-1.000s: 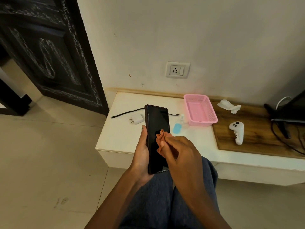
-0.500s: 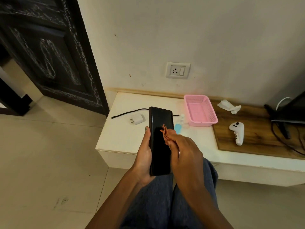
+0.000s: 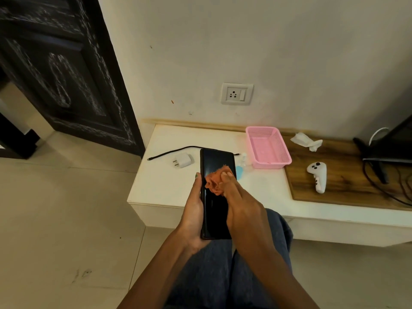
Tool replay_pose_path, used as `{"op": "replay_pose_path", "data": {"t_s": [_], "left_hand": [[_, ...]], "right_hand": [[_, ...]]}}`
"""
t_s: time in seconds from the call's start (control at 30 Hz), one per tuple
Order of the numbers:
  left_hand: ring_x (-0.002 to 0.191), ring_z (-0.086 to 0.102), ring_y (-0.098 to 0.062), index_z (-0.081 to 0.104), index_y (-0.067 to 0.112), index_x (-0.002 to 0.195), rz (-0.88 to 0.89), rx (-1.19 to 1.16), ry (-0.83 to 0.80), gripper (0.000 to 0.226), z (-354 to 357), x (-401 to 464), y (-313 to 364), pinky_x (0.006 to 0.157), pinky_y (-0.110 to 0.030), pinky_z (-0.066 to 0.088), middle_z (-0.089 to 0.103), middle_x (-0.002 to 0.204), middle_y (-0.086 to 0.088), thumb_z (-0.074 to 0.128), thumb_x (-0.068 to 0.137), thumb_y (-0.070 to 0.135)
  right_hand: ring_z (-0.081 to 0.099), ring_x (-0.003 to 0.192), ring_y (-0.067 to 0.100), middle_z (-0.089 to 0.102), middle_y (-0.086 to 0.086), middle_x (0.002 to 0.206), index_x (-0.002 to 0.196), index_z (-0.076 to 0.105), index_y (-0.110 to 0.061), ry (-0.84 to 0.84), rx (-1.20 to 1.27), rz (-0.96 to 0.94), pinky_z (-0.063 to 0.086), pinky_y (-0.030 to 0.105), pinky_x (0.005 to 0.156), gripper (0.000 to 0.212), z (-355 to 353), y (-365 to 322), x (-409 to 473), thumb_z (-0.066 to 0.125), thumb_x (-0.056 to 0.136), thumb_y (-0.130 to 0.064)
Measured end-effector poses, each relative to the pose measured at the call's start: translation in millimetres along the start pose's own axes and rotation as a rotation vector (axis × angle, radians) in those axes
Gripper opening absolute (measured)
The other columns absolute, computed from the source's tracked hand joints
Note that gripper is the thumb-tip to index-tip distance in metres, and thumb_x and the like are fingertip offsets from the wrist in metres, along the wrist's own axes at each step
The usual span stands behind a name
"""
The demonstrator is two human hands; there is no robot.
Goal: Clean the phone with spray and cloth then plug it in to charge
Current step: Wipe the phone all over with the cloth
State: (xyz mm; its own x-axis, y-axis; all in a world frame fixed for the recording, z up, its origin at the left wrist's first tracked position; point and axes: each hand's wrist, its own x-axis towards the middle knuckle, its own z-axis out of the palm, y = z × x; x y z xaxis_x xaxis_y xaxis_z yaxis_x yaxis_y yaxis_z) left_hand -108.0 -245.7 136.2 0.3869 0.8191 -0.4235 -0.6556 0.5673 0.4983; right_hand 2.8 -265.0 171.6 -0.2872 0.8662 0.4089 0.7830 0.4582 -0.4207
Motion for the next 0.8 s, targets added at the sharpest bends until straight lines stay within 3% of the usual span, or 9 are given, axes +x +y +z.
{"op": "replay_pose_path", "data": {"t_s": [0.13, 0.27, 0.3, 0.37, 0.47, 0.53, 0.67, 0.8], "left_hand": [[0.103, 0.066, -0.028, 0.065, 0.01, 0.118, -0.006, -0.031, 0.015, 0.074, -9, -1, 4, 0.086, -0.039, 0.055, 0.065, 0.119, -0.016, 0.048, 0.076, 0.068], [0.086, 0.072, -0.024, 0.075, 0.019, 0.101, -0.016, -0.007, -0.023, 0.062, -8, -4, -4, 0.066, -0.032, 0.058, 0.074, 0.099, -0.011, 0.04, 0.08, 0.065], [0.083, 0.072, -0.023, 0.076, 0.02, 0.098, -0.019, 0.016, -0.021, 0.06, -4, -3, -6, 0.064, -0.031, 0.058, 0.075, 0.095, -0.01, 0.04, 0.08, 0.065], [0.085, 0.072, -0.022, 0.075, 0.02, 0.1, -0.031, 0.031, -0.023, 0.058, 3, -2, -7, 0.065, -0.031, 0.058, 0.075, 0.097, -0.01, 0.043, 0.079, 0.063], [0.106, 0.065, -0.024, 0.064, 0.015, 0.12, -0.022, -0.022, 0.025, 0.063, 3, 1, -5, 0.09, -0.036, 0.054, 0.067, 0.117, -0.012, 0.049, 0.081, 0.062], [0.115, 0.06, -0.025, 0.065, 0.015, 0.12, -0.004, -0.044, 0.033, 0.063, -2, 0, -2, 0.098, -0.038, 0.048, 0.061, 0.127, -0.013, 0.049, 0.08, 0.061], [0.089, 0.072, -0.021, 0.075, 0.02, 0.099, -0.012, -0.016, -0.04, 0.057, -3, -2, -2, 0.067, -0.03, 0.058, 0.074, 0.101, -0.01, 0.041, 0.08, 0.061], [0.086, 0.072, -0.022, 0.075, 0.018, 0.099, -0.021, 0.008, -0.032, 0.056, 6, 0, -8, 0.065, -0.031, 0.058, 0.074, 0.097, -0.012, 0.046, 0.079, 0.062]], "right_hand": [[0.069, 0.092, 0.033, 0.066, 0.021, 0.112, 0.119, 0.057, 0.004, -0.06, -0.055, -0.039, 0.06, 0.041, 0.064, 0.063, 3, 6, -16, 0.081, 0.061, 0.007], [0.067, 0.063, 0.026, 0.069, 0.013, 0.083, 0.112, 0.06, -0.001, -0.013, -0.043, 0.023, 0.057, 0.031, 0.051, 0.041, -9, 15, -6, 0.067, 0.072, 0.002], [0.067, 0.063, 0.027, 0.069, 0.013, 0.084, 0.113, 0.061, 0.0, 0.011, -0.051, 0.048, 0.055, 0.032, 0.051, 0.046, -10, 17, 0, 0.072, 0.069, 0.006], [0.07, 0.085, 0.031, 0.07, 0.017, 0.102, 0.114, 0.061, 0.003, 0.056, -0.069, 0.046, 0.058, 0.037, 0.064, 0.054, -6, 14, 9, 0.078, 0.064, 0.009], [0.06, 0.111, 0.032, 0.063, 0.018, 0.12, 0.116, 0.062, 0.004, 0.028, -0.036, -0.08, 0.05, 0.048, 0.09, 0.044, 4, 3, 4, 0.062, 0.071, 0.009], [0.06, 0.111, 0.033, 0.063, 0.019, 0.119, 0.112, 0.064, 0.005, 0.011, -0.044, -0.14, 0.046, 0.049, 0.091, 0.046, 6, 3, -6, 0.06, 0.067, 0.011], [0.064, 0.104, 0.031, 0.067, 0.018, 0.113, 0.109, 0.065, 0.003, 0.047, -0.091, -0.036, 0.051, 0.041, 0.084, 0.064, -2, 22, 0, 0.078, 0.05, 0.022], [0.062, 0.11, 0.026, 0.065, 0.013, 0.118, 0.114, 0.064, -0.004, 0.098, -0.052, -0.004, 0.051, 0.036, 0.086, 0.053, -1, 16, 21, 0.072, 0.065, 0.013]]}}
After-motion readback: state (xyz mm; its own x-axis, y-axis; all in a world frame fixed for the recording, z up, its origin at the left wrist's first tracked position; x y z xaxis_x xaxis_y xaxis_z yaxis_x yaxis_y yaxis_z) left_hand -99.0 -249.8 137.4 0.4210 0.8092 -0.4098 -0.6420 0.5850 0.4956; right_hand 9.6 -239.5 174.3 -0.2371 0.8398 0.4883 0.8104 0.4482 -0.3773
